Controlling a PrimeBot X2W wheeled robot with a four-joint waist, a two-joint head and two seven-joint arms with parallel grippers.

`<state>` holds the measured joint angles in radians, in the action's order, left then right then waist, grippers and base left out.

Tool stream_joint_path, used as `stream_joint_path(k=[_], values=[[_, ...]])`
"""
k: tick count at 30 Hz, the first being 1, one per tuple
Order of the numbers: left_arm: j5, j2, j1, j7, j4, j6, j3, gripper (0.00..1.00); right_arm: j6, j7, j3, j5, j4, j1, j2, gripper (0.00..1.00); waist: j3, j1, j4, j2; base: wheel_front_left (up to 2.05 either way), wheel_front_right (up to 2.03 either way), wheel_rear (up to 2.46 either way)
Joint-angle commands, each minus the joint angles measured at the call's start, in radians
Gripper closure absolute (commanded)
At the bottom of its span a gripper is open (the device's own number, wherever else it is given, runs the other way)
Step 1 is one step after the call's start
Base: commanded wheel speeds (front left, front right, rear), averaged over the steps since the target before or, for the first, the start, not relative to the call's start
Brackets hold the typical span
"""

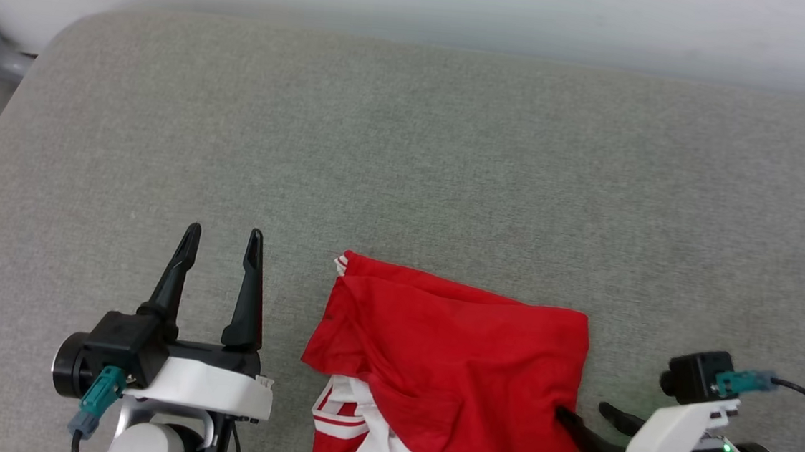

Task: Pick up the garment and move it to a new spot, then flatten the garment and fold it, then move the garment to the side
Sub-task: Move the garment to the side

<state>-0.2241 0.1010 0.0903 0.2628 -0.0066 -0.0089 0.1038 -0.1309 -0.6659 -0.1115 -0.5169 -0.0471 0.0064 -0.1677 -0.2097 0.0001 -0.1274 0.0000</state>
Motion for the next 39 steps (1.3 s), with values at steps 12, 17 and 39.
stream_joint_path(k=[12,17,39], values=[[0.012,-0.032,0.045,0.002,0.003,-0.023,-0.018,0.0,0.001,-0.074,-0.058,-0.041,0.207,-0.076,0.028,0.46,-0.074,-0.0001,-0.069,0.0,0.0,0.0,0.0],[0.019,-0.037,0.039,0.002,0.01,-0.025,-0.028,0.0,0.001,-0.075,-0.083,-0.047,0.209,-0.094,0.026,1.0,-0.068,-0.0001,-0.068,0.0,0.0,0.0,0.0],[0.065,-0.012,-0.001,0.002,-0.019,-0.054,-0.044,0.0,0.001,-0.055,-0.089,0.112,-0.144,-0.19,-0.185,1.0,-0.001,-0.0001,0.256,0.0,0.0,0.0,0.0]])
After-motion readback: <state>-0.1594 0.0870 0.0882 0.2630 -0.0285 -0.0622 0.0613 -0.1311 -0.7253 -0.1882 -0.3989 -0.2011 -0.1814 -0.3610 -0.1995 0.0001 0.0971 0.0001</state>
